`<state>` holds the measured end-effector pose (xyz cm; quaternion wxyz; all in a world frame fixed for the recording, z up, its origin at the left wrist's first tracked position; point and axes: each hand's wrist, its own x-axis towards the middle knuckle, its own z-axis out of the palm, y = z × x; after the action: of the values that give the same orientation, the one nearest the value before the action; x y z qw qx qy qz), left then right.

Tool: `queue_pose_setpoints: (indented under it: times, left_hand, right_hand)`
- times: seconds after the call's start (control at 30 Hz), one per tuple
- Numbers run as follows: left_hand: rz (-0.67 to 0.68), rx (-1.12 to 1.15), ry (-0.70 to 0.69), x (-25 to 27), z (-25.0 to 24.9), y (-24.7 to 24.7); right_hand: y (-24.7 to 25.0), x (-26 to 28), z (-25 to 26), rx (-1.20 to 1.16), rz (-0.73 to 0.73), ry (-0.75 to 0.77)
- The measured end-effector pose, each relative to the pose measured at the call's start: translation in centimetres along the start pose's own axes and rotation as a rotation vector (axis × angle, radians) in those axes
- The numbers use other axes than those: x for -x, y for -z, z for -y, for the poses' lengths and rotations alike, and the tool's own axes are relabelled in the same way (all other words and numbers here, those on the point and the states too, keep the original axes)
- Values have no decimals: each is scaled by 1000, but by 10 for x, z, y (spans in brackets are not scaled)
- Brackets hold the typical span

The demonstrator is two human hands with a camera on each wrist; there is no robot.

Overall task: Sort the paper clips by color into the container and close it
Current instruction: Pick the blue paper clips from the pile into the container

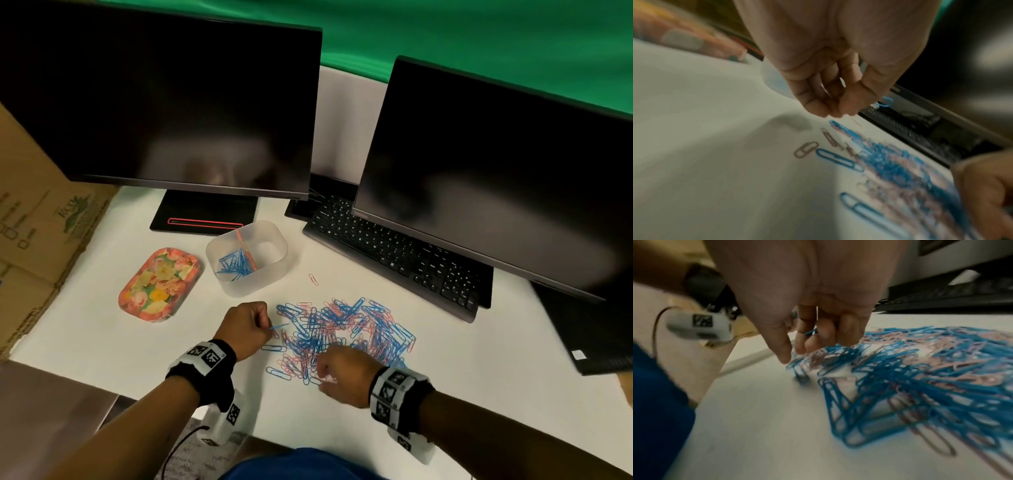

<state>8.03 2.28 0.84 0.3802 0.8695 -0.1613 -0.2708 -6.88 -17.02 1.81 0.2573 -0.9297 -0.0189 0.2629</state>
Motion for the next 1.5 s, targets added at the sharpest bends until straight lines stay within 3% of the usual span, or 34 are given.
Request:
queue_pose_setpoints:
  times: [0.1, 0.27, 0.5, 0.67, 0.77, 1.0, 1.17, 1.27, 1.4, 1.5]
  left_hand:
    - [99, -331, -132, 7, -1, 2]
    - [218, -627, -273, 25, 10, -4]
    - [287, -709, -324, 41, 21, -12]
    - [304, -770, -454, 41, 22, -14]
    - [328, -919, -519, 39, 23, -16]
    - [211, -1062, -676, 43, 21, -28]
    - [168, -927, -632, 39, 30, -22]
    - [180, -663, -466, 41, 26, -12]
    - [86, -192, -283, 40, 11, 8]
    - [-69, 34, -111, 23, -2, 27]
  right_hand:
    - [-12, 0, 4, 240, 40, 10]
    - [-24, -3, 4, 241, 4, 3]
    - [-24, -3, 0, 179, -20, -5]
    - [-25, 1, 0, 180, -26, -8]
    - [-24, 3, -1, 143, -30, -23]
    - [-10, 2, 1, -16, -121, -81]
    - [4, -1, 1, -98, -172, -85]
    - [14, -5, 1, -221, -213, -112]
    - [43, -25, 12, -572, -251, -213]
    - [76, -45, 34, -946, -156, -272]
